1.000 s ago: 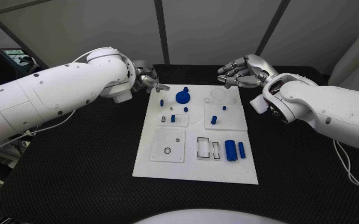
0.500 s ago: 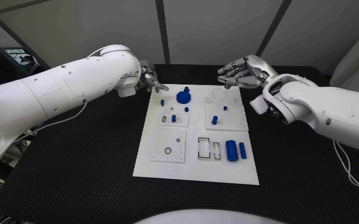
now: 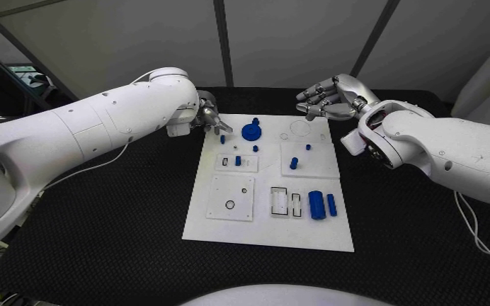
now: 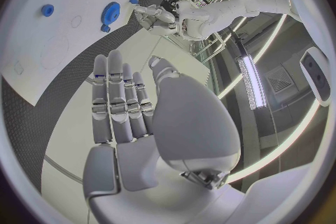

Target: Assemble the parts on the task board

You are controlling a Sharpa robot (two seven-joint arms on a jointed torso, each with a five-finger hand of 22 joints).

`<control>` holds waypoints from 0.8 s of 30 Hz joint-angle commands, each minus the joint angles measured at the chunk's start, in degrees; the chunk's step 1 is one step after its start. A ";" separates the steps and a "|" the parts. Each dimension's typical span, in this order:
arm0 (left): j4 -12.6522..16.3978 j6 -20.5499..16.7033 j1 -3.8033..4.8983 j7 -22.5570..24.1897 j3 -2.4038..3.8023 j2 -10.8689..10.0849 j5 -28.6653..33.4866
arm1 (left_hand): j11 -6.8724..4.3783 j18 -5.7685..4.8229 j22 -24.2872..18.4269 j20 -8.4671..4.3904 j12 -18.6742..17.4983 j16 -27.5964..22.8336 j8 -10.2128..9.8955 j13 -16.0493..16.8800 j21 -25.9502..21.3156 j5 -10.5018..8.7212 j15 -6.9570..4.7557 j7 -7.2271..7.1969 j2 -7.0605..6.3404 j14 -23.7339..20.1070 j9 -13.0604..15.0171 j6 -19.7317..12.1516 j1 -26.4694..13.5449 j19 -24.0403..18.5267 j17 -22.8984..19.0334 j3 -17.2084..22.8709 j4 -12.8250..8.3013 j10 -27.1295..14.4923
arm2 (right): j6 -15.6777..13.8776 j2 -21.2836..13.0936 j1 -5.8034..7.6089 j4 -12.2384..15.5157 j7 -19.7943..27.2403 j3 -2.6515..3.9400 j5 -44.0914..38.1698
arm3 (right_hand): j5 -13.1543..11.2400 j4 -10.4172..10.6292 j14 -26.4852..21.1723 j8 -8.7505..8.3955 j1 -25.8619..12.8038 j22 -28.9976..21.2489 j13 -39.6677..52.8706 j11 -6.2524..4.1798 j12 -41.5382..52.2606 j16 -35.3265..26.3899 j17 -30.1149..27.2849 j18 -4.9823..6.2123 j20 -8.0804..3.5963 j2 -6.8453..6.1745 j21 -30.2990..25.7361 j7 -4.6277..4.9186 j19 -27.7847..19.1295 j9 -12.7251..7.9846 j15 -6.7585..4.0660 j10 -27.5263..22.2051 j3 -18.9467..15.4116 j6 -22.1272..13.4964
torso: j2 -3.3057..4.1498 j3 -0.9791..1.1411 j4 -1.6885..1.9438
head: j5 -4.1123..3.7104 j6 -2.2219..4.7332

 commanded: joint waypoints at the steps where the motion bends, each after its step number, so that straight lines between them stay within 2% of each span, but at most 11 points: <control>1: -0.57 2.56 -0.10 0.13 -0.10 0.31 -0.04 | 0.36 0.47 0.08 0.26 0.23 -0.03 -0.21 -0.02 0.11 0.10 0.23 0.08 0.15 4.16 -0.08 0.34 0.52 -0.06 8.67 -0.27 -0.02 0.07 | 0.40 0.06 0.10 0.19 0.43 0.04 -0.07 | 0.33 -0.03 0.28 -0.36 -0.52 -0.06 -0.06 0.11 -0.31 -0.21 -0.08 0.18 0.26 0.06 -0.21 0.41 0.28 -0.01 0.02 -0.09 -0.43 -0.15 | 0.01 0.01 0.00 | 0.03 -0.08; 7: -0.91 3.03 -0.29 0.10 -0.21 0.43 -0.04 | 0.30 0.46 0.21 0.26 0.35 0.02 -0.26 -0.06 0.17 0.12 0.19 -0.01 0.56 4.17 -0.33 0.91 0.85 0.00 8.74 -0.66 0.17 0.08 | 0.38 0.09 0.10 0.17 0.43 0.04 -0.07 | 0.33 -0.03 0.28 -0.36 -0.52 -0.06 -0.06 0.11 -0.31 -0.21 -0.08 0.18 0.26 0.06 -0.21 0.41 0.28 -0.01 0.02 -0.09 -0.43 -0.15 | -0.02 0.00 0.11 | 0.00 -0.19; 14: -1.06 3.49 -0.34 0.06 -0.24 0.49 -0.04 | 0.25 0.47 0.19 0.25 0.34 0.04 -0.24 -0.15 0.14 0.14 0.17 -0.07 0.71 4.18 -0.42 1.20 1.03 -0.02 8.76 -0.81 0.21 0.07 | 0.34 0.17 0.10 0.15 0.49 0.04 -0.07 | 0.33 -0.03 0.28 -0.36 -0.52 -0.06 -0.06 0.11 -0.31 -0.21 -0.08 0.18 0.26 0.06 -0.21 0.41 0.28 -0.01 0.02 -0.09 -0.43 -0.15 | -0.02 0.02 0.03 | 0.03 -0.23; 24: -1.06 3.82 -0.35 0.18 -0.24 0.68 0.08 | -0.03 0.48 0.27 0.12 0.45 0.09 -0.10 -0.41 0.07 0.31 -0.05 -0.40 2.04 4.21 -0.75 2.42 2.73 -0.02 8.82 -1.06 -0.05 0.12 | 0.36 0.23 0.10 0.07 0.50 0.04 -0.07 | 0.42 0.00 0.36 -0.33 -0.54 -0.14 -0.15 0.10 -0.27 -0.33 -0.06 0.20 0.27 0.25 -0.32 0.40 0.35 0.01 0.01 -0.08 -0.39 -0.12 | -0.03 0.03 0.07 | -0.10 -0.37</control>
